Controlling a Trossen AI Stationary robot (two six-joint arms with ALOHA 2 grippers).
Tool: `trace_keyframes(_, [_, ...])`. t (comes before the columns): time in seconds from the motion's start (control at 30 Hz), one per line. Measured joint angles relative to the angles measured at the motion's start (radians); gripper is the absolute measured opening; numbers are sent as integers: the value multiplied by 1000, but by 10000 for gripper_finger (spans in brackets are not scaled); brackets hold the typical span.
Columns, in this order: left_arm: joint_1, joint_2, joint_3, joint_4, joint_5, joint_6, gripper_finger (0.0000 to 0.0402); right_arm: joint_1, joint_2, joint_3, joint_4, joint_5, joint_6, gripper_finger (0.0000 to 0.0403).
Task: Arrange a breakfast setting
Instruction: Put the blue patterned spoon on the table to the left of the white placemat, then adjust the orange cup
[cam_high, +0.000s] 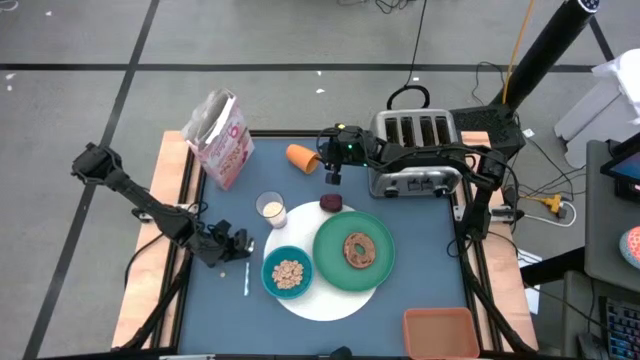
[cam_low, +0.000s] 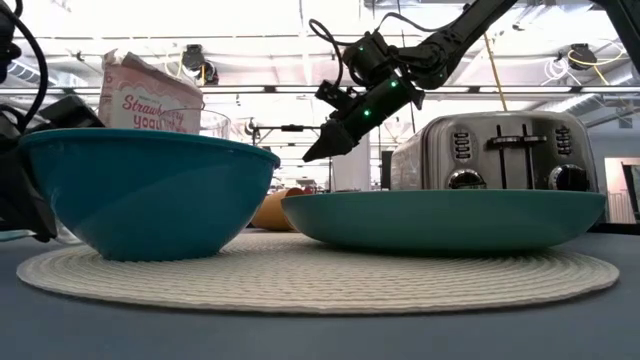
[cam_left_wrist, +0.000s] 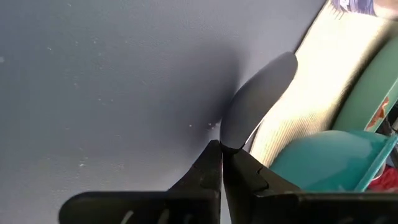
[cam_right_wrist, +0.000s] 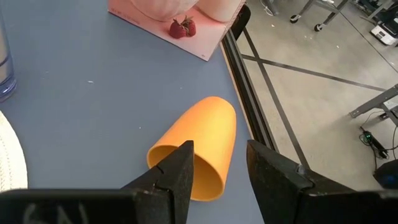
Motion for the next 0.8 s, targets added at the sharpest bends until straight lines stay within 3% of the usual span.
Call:
trace_keyframes(0.43, [3, 0, -1, -10, 2, 24, 93, 0, 0, 0, 0, 2, 0, 139])
trace_keyframes(0.8, [0, -1, -2, 126, 11, 70, 99, 0, 0, 0, 0, 3, 8, 139])
